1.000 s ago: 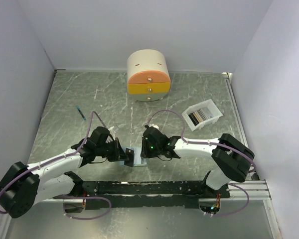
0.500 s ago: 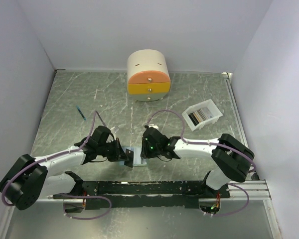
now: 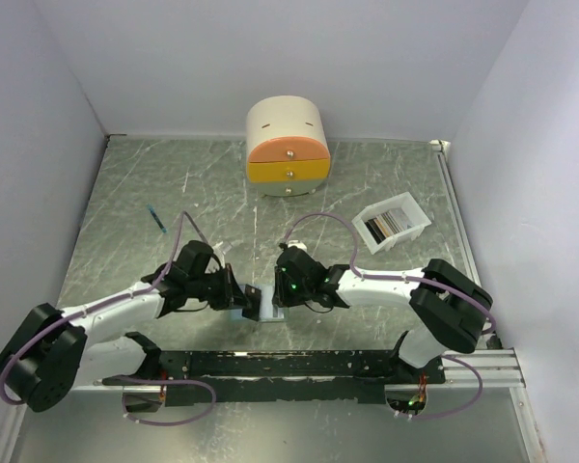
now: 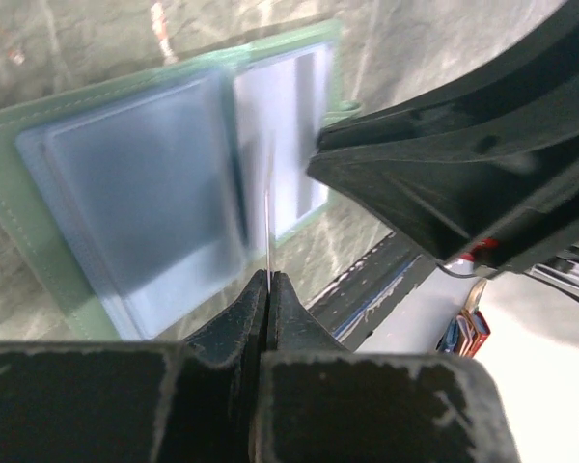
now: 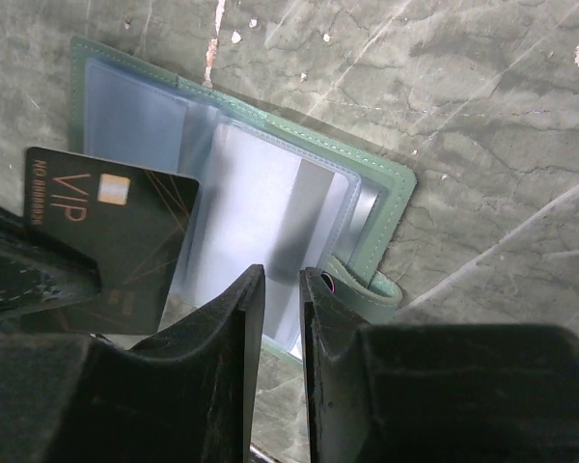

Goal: Put the credit cards into the card holder
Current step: Insert the credit card into the card holder.

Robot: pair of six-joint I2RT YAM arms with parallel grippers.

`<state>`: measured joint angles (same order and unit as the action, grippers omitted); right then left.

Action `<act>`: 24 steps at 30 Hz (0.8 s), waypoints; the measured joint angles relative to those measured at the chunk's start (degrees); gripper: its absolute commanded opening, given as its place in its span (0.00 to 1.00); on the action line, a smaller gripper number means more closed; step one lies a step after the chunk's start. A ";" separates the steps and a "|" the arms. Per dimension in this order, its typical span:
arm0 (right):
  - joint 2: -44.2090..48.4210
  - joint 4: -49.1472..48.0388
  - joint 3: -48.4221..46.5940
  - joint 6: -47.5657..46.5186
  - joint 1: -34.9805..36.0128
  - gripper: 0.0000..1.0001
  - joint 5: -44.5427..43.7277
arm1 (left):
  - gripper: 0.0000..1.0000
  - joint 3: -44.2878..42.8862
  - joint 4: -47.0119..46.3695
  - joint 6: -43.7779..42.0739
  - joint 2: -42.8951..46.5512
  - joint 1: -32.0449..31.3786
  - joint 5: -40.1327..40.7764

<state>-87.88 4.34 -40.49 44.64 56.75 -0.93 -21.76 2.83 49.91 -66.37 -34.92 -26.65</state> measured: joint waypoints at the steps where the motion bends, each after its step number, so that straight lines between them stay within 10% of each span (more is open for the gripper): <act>1: -0.02 0.00 0.00 0.00 0.00 0.22 0.00 | 0.07 -0.39 0.22 0.00 0.68 0.00 -0.02; 24: 0.15 0.24 0.02 -0.11 0.22 0.21 -0.63 | 0.07 -0.87 -2.38 0.00 -2.40 0.00 -0.59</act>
<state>-87.72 4.58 -40.47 44.53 56.97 -1.56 -22.63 0.45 49.91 -68.77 -34.92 -27.24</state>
